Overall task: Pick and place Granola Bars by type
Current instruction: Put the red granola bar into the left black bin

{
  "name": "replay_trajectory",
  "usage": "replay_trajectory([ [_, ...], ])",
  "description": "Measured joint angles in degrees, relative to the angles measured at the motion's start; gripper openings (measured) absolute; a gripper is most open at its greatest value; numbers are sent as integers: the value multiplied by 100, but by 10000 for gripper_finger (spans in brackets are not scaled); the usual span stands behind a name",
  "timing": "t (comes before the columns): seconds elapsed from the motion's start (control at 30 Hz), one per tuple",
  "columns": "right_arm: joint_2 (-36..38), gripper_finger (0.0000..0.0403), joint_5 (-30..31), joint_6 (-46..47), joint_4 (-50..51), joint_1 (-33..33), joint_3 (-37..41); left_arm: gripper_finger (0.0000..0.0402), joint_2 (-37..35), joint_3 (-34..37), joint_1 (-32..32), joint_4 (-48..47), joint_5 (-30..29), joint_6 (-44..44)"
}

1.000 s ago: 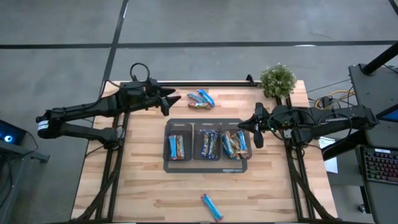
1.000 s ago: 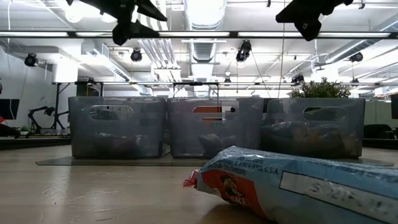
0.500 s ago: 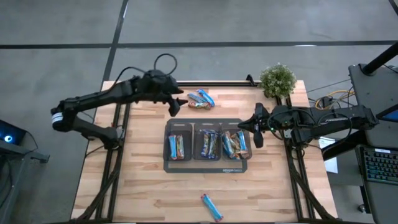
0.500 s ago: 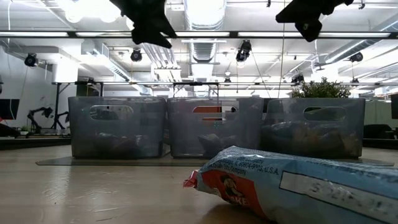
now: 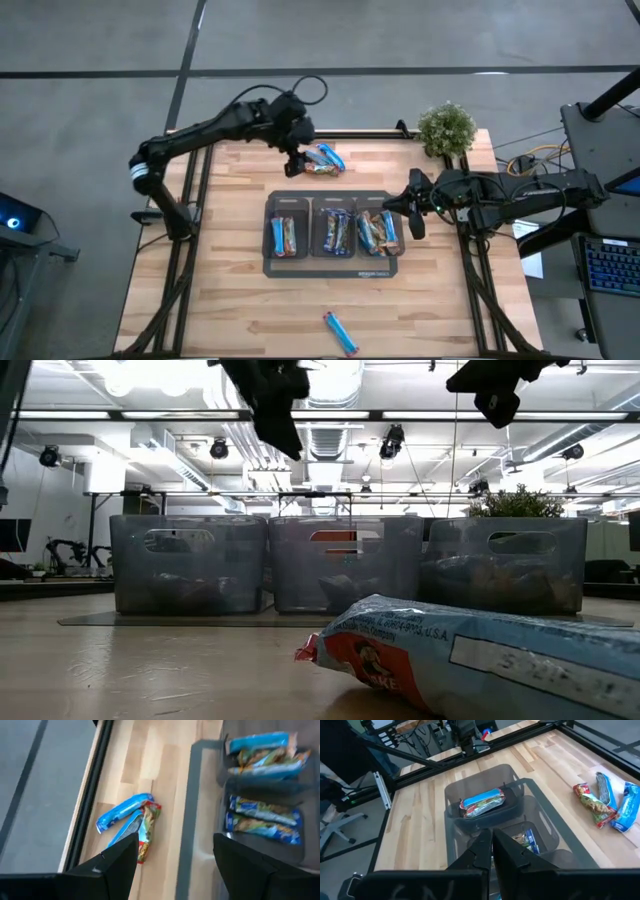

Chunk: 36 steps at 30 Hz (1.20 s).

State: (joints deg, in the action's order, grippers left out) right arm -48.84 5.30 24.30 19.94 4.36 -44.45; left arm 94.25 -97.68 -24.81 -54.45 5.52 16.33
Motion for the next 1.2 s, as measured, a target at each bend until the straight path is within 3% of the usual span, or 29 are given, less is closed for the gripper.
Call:
replay_trajectory([
  [0.27,0,8,2,216,27,0,0,238,850,-584,-117,-641,-112,364],
  [0.53,0,8,2,231,87,0,0,238,1483,-782,-181,-702,-237,996],
  [0.63,0,8,2,229,87,0,0,238,1630,-782,-218,-709,-462,1129],
  [1.2,0,8,2,224,129,0,0,238,1771,-782,-529,-557,-345,1061],
])
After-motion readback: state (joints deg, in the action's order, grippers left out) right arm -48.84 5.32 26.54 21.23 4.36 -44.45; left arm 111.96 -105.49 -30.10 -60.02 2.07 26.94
